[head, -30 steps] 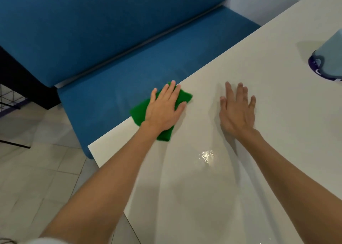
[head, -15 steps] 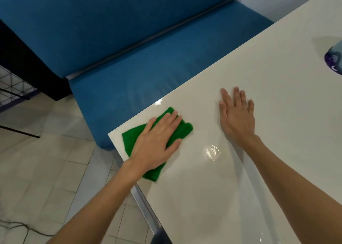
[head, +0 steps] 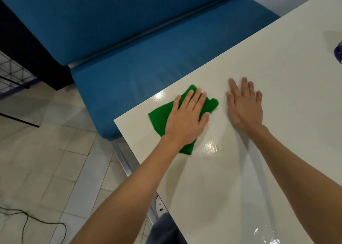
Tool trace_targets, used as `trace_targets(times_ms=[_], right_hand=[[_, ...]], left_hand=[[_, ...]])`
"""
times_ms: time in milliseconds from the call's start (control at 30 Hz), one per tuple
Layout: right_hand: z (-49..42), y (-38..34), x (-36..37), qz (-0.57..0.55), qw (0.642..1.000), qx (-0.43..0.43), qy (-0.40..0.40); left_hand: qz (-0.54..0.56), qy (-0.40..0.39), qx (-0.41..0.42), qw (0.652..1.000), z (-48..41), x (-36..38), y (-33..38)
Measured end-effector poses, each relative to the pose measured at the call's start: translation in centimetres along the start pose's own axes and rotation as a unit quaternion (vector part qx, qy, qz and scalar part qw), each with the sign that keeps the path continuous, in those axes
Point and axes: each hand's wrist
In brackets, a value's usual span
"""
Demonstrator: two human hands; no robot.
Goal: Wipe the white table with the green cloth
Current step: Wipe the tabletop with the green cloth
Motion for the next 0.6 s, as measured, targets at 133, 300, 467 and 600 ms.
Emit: trace_targets(times_ms=[133,300,467,600], right_hand=[[0.1,0.1,0.0,-0.005,1.000,-0.005,0.007],[0.2,1.1,-1.0,-0.104,0.994,0.005,0.027],[1.6,6.6,-1.9,-0.059,0.994,0.079,0.044],[3.7,10.3,-1.3,-0.015,0.993,0.113,-0.027]], left_hand=[[0.008,-0.069,0.083,0.994,6.0,-1.5,-2.1],[-0.001,-0.014,-0.022,1.000,7.8,-4.3,-7.1],[0.001,0.057,-0.167,0.984,0.9,-3.6,-6.4],[-0.007,0.055,-0.176,0.983,-3.9,-0.7,-1.1]])
Point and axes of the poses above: each hand's wrist, its own z-axis away from the middle knuckle, its own x-axis out of the palm, y = z × x, and after that the axes turned 15 degrees about z, right-handed
